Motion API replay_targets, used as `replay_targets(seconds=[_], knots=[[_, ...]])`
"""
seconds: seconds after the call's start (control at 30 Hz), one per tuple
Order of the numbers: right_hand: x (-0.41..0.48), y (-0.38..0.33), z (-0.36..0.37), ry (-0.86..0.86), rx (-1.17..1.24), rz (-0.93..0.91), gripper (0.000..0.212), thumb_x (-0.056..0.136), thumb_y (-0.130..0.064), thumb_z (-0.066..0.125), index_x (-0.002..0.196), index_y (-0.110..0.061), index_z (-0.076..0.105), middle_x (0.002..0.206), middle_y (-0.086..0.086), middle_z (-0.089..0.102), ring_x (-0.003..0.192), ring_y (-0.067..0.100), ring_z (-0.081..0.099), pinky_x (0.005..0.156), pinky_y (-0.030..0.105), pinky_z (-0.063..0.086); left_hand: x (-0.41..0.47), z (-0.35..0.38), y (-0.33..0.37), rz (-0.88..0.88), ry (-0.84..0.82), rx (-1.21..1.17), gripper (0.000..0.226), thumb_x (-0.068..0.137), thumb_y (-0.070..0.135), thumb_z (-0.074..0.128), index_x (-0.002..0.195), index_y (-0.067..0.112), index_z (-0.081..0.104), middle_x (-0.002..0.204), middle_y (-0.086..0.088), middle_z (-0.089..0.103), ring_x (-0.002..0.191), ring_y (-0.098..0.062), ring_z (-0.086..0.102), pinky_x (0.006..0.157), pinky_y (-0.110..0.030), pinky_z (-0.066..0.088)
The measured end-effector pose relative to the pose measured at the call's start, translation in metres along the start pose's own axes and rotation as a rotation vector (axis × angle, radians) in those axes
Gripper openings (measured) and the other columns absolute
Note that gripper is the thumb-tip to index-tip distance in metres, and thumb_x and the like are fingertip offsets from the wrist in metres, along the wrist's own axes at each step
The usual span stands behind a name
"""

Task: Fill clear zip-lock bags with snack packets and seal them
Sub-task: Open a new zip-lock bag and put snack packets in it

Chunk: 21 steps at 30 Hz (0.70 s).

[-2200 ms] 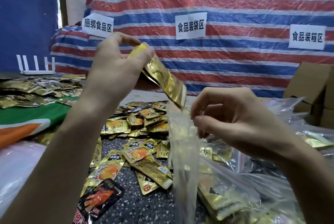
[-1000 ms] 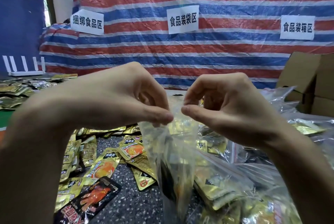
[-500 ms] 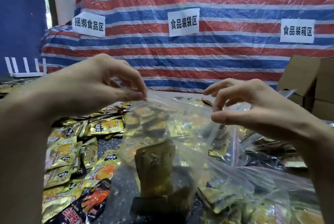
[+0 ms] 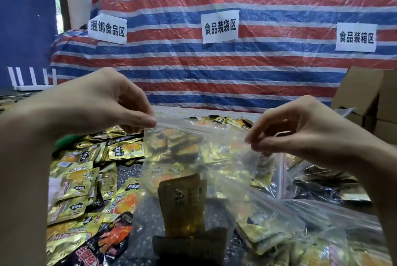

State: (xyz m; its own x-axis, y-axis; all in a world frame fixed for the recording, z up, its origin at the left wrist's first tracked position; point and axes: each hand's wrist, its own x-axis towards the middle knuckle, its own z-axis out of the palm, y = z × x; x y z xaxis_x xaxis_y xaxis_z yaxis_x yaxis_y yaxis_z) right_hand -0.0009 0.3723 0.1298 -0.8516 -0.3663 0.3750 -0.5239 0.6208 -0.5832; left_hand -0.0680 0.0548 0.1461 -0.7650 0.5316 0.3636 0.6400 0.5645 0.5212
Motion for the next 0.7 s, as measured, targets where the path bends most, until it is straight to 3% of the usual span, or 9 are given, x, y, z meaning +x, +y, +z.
replay_targets(seconds=[0.17,0.27,0.33,0.47,0.57,0.7], knots=[[-0.001,-0.001,0.000,0.046,0.042,-0.015,0.016,0.075,-0.008,0.080,0.085,-0.021,0.078,0.078,0.007,0.075,0.075,0.020,0.073,0.072,0.024,0.059,-0.002,-0.001,-0.007,-0.039,-0.059,0.043,0.030,0.061,0.058,0.071,0.082,0.037,0.077,0.080,0.007,0.075,0.075,-0.011,0.071,0.076,-0.040,0.056],[-0.002,-0.002,0.000,0.056,0.073,-0.003,0.020,0.077,0.001,0.078,0.089,-0.014,0.071,0.075,0.008,0.072,0.068,0.018,0.067,0.062,0.023,0.052,-0.004,-0.002,-0.005,0.050,-0.038,0.032,0.030,0.072,0.062,0.071,0.083,0.035,0.076,0.080,0.006,0.074,0.074,-0.010,0.070,0.070,-0.032,0.053],[-0.002,-0.002,-0.002,0.068,0.095,0.011,0.022,0.079,0.005,0.075,0.091,-0.011,0.068,0.075,0.007,0.070,0.067,0.013,0.064,0.061,0.019,0.050,-0.006,-0.003,-0.001,0.111,-0.025,0.010,0.033,0.068,0.062,0.071,0.084,0.033,0.075,0.081,0.004,0.074,0.074,-0.009,0.070,0.065,-0.027,0.053],[-0.002,-0.002,-0.005,0.081,0.093,0.048,0.025,0.078,0.007,0.074,0.088,-0.015,0.069,0.075,0.007,0.068,0.070,0.018,0.062,0.064,0.028,0.049,-0.003,0.002,0.005,0.185,-0.001,-0.018,0.031,0.065,0.057,0.071,0.080,0.030,0.075,0.080,0.001,0.073,0.075,-0.017,0.069,0.068,-0.031,0.057],[-0.003,-0.007,-0.003,0.027,0.022,0.070,0.024,0.075,-0.022,0.079,0.097,-0.028,0.072,0.081,-0.001,0.070,0.075,0.010,0.065,0.070,0.028,0.047,0.002,0.010,0.011,0.203,-0.011,-0.018,0.022,0.069,0.047,0.077,0.081,0.028,0.075,0.081,0.000,0.073,0.077,-0.020,0.069,0.071,-0.038,0.058],[0.004,-0.022,0.020,0.070,-0.166,-0.006,0.044,0.077,-0.063,0.061,0.110,-0.036,0.069,0.101,-0.020,0.070,0.097,-0.004,0.064,0.084,0.025,0.054,0.005,0.018,0.021,0.213,-0.065,0.006,0.017,0.072,0.045,0.074,0.080,0.031,0.075,0.080,0.004,0.072,0.075,-0.019,0.068,0.072,-0.037,0.055]])
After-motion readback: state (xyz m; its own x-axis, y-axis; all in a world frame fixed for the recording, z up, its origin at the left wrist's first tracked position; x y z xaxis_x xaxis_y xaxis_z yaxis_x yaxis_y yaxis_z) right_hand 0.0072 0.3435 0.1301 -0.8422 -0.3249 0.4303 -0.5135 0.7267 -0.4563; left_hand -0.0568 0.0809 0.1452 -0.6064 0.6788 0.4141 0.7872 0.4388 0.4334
